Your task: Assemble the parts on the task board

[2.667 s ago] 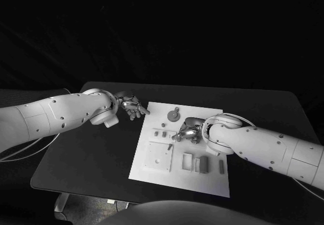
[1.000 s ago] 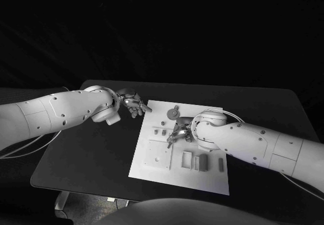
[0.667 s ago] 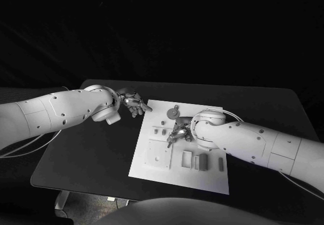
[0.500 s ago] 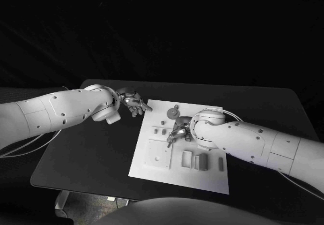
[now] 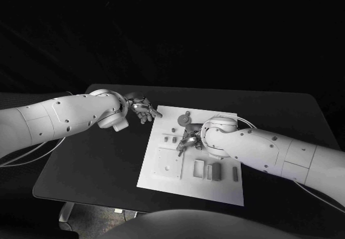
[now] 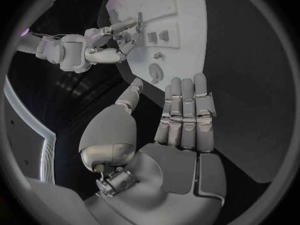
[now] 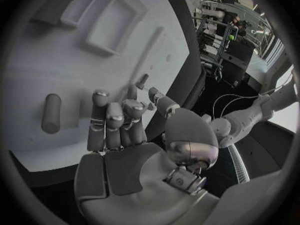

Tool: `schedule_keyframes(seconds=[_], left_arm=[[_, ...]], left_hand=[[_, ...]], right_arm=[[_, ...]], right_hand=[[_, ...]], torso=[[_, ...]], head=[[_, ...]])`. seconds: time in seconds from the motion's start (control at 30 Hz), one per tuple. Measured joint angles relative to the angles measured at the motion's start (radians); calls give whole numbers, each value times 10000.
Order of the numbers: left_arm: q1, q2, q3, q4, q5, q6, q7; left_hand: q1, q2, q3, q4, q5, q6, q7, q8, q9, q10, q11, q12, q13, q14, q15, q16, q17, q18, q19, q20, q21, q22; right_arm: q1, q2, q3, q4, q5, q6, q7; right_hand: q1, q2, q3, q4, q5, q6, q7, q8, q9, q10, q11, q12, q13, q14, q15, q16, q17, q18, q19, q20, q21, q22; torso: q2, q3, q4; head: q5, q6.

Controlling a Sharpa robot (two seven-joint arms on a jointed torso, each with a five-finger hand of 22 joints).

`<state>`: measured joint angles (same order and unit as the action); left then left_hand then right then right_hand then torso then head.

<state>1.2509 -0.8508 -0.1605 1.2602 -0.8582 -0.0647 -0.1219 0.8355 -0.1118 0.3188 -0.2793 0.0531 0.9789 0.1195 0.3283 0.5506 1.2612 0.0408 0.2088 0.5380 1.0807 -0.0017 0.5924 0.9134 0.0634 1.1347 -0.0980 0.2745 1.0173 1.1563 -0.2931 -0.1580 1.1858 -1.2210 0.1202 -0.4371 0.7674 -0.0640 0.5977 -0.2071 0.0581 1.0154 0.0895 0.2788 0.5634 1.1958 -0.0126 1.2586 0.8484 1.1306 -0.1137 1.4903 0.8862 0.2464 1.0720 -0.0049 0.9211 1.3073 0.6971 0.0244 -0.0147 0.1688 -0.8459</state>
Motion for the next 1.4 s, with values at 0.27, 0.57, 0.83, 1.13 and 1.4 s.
schedule_keyframes(seconds=[0.27,0.57,0.83,1.13,1.4], left_arm=[[16,1,0,4,0,2,-8],[27,7,0,27,-1,9,-19],[36,17,0,31,-3,11,-24],[46,16,0,32,-4,12,-30],[53,17,0,33,-4,12,-35]], left_hand=[[0,0,0,0,0,0,0,0,-1,0,0,0,6,0,0,0,0,-6,0,0,0,-1],[0,0,0,0,0,0,0,0,-2,0,0,0,15,0,0,0,-9,-13,0,0,0,7],[0,0,0,0,0,0,0,0,1,0,0,1,15,0,0,0,-8,-19,0,0,0,6],[0,0,25,-25,0,0,0,0,6,0,0,1,23,0,0,0,-8,-33,0,0,0,14],[0,0,25,-25,0,0,0,0,5,0,0,1,22,0,0,0,-7,-47,0,0,0,13]], right_arm=[[5,35,-12,-33,-51,18,18],[27,93,-65,-86,-166,44,47],[35,103,-92,-76,-282,42,76],[35,102,-109,-28,-455,26,92],[32,102,-135,28,-680,-18,103]], right_hand=[[81,81,56,-220,0,19,-19,28,-2,0,0,0,-1,-2,3,0,-1,-2,0,0,41,0],[158,158,138,-558,0,51,-46,-9,13,1,-1,0,-1,-3,8,-1,-2,-4,0,0,41,0],[546,-18,208,-757,0,17,-12,-2,19,1,-1,0,8,-12,22,-1,-2,-7,1,1,41,0],[793,-163,179,-786,0,16,-13,0,19,1,-1,0,9,-2,36,-1,-12,-54,1,2,41,0],[1190,-140,152,-813,0,17,-16,21,21,3,-4,0,9,21,19,-1,-12,56,1,2,41,0]], torso=[[0,0,-1],[-1,3,-3],[-2,3,-3],[-5,3,-6],[-9,4,-10]], head=[[24,-26],[31,-49],[21,-77],[20,-104],[19,-109]])
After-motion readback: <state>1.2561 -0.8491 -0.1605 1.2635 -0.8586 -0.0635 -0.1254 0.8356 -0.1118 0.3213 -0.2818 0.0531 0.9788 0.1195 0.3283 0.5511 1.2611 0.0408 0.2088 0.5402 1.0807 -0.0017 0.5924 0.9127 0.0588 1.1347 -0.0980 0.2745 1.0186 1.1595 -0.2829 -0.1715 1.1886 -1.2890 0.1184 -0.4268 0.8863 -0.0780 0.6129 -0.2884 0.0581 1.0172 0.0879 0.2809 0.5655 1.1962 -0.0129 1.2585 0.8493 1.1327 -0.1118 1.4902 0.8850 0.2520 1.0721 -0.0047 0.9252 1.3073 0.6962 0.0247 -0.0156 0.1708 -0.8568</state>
